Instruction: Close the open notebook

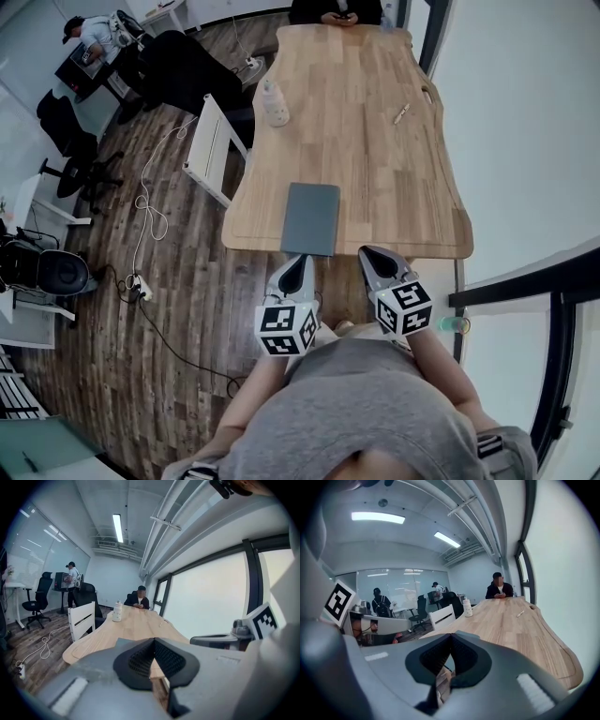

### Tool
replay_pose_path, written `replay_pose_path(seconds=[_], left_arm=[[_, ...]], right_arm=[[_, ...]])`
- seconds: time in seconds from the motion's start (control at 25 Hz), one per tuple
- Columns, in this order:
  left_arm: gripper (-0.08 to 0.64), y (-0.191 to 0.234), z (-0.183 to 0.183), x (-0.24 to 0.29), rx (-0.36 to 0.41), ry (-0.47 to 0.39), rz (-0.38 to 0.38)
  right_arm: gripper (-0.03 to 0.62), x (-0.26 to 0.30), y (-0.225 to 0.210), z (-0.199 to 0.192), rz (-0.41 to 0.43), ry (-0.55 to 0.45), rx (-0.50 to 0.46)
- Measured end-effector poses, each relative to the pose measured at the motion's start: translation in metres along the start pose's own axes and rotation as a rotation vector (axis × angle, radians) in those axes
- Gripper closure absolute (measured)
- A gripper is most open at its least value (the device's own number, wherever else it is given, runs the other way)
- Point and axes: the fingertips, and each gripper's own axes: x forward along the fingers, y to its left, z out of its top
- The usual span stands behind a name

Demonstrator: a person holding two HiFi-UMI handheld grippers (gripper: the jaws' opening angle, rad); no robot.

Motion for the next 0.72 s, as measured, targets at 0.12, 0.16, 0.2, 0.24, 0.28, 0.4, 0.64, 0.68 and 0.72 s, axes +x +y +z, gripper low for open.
replay_pose_path(seconds=[0.12,0.16,0.2,0.24,0.28,0.4,0.64,0.68,0.72], left_arm=[[0.557,-0.004,-0.002,-0.001,0.001,0.003,-0.006],[0.557,-0.004,-0.003,-0.001,0.001,0.004,-0.007],[0.557,-0.005,-0.003,-0.001,0.001,0.005,-0.008],[0.557,-0.005,-0.004,-0.001,0.001,0.005,-0.008],[0.557,-0.006,-0.004,-0.001,0.001,0.006,-0.009],[0.557,-0.008,-0.005,-0.002,0.003,0.009,-0.011],[0.557,-0.008,-0.007,-0.004,0.011,0.017,-0.014],[0.557,-0.008,-0.007,-0.004,0.012,0.018,-0.013],[0.557,-0.008,-0.008,-0.004,0.012,0.019,-0.012]], right_arm=[[0.592,-0.004,-0.001,-0.003,-0.004,0.003,-0.001],[0.592,-0.004,-0.001,-0.004,-0.004,0.003,-0.002],[0.592,-0.005,-0.001,-0.004,-0.005,0.003,-0.002],[0.592,-0.006,-0.001,-0.005,-0.005,0.002,-0.003],[0.592,-0.007,-0.001,-0.005,-0.004,0.002,-0.002],[0.594,-0.01,-0.002,-0.006,-0.009,0.002,0.007],[0.594,-0.013,-0.003,-0.006,-0.02,-0.002,0.004],[0.594,-0.013,-0.003,-0.006,-0.02,-0.003,0.005],[0.594,-0.013,-0.003,-0.006,-0.019,-0.005,0.007]])
